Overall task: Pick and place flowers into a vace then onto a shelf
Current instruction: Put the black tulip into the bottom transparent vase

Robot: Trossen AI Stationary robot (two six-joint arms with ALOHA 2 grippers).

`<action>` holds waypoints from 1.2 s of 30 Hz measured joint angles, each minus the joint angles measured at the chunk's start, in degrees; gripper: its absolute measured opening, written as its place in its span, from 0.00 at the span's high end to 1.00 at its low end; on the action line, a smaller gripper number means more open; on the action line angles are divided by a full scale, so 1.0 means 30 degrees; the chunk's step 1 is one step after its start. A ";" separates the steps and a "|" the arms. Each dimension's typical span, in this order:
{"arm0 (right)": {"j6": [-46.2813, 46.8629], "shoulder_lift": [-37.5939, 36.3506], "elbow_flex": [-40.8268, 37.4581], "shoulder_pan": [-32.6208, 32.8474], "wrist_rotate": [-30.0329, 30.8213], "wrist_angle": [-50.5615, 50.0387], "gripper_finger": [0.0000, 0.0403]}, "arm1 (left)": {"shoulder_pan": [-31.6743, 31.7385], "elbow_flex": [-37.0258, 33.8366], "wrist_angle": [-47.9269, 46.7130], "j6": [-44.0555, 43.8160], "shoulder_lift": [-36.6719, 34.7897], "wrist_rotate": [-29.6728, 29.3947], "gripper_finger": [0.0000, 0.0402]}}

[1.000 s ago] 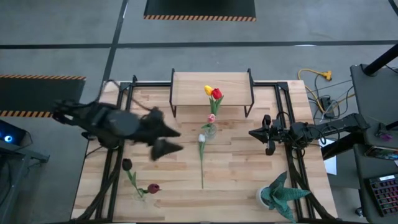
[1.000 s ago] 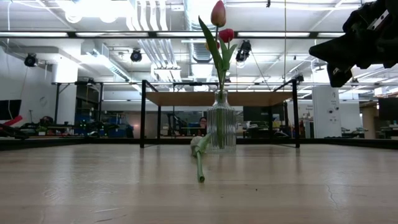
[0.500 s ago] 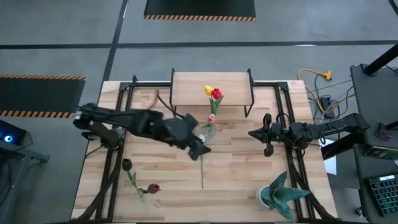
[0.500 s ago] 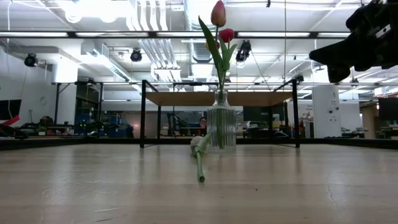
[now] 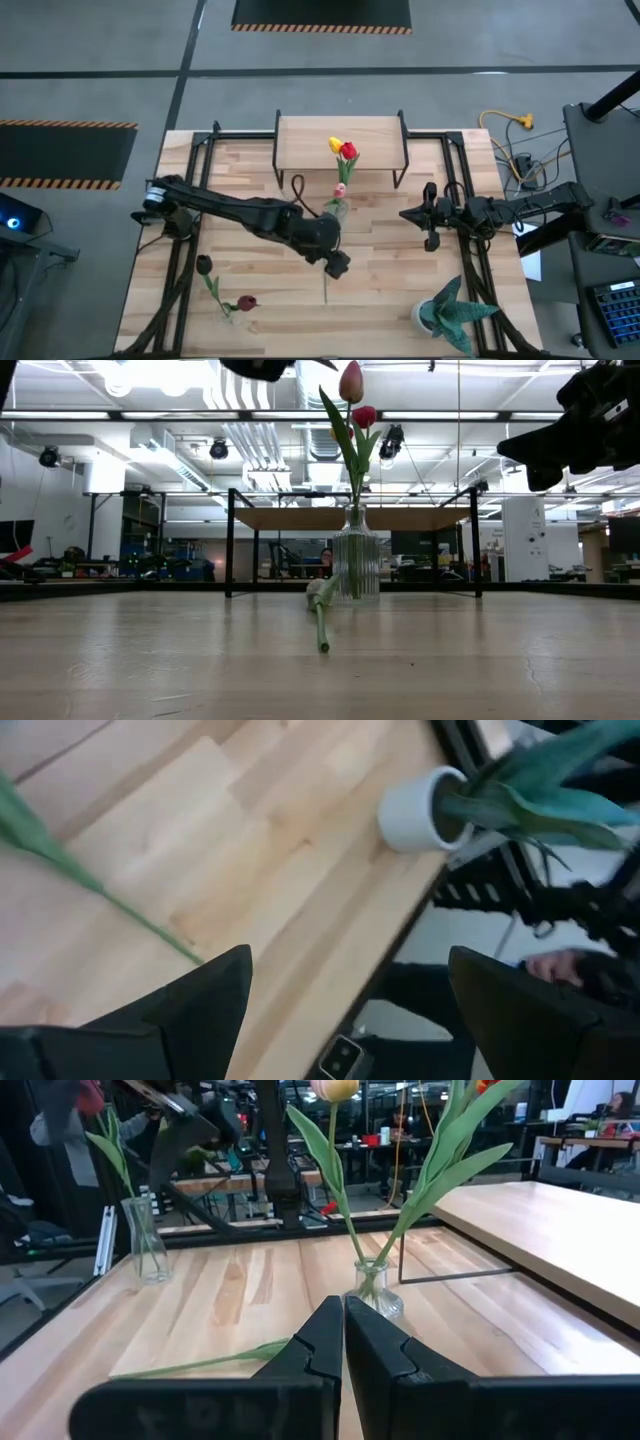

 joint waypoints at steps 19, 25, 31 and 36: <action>-0.0589 -0.0006 0.0000 0.0000 0.0044 0.0131 0.98 | 0.0174 -0.5401 0.1779 -0.7372 0.1373 -0.2975 0.20; -0.0569 -0.0006 0.0000 0.0000 0.0036 0.0131 0.98 | 0.0151 -0.8459 0.7364 -0.8189 0.1344 -0.3410 0.20; -0.0533 -0.0006 0.0000 0.0000 0.0039 0.0136 0.98 | 0.0158 -1.0087 0.8110 -0.9325 0.1337 -0.3980 0.20; -0.0569 -0.0006 0.0000 0.0000 0.0036 0.0138 0.98 | 0.0256 -1.0187 0.8184 -0.9077 0.1337 -0.4544 0.20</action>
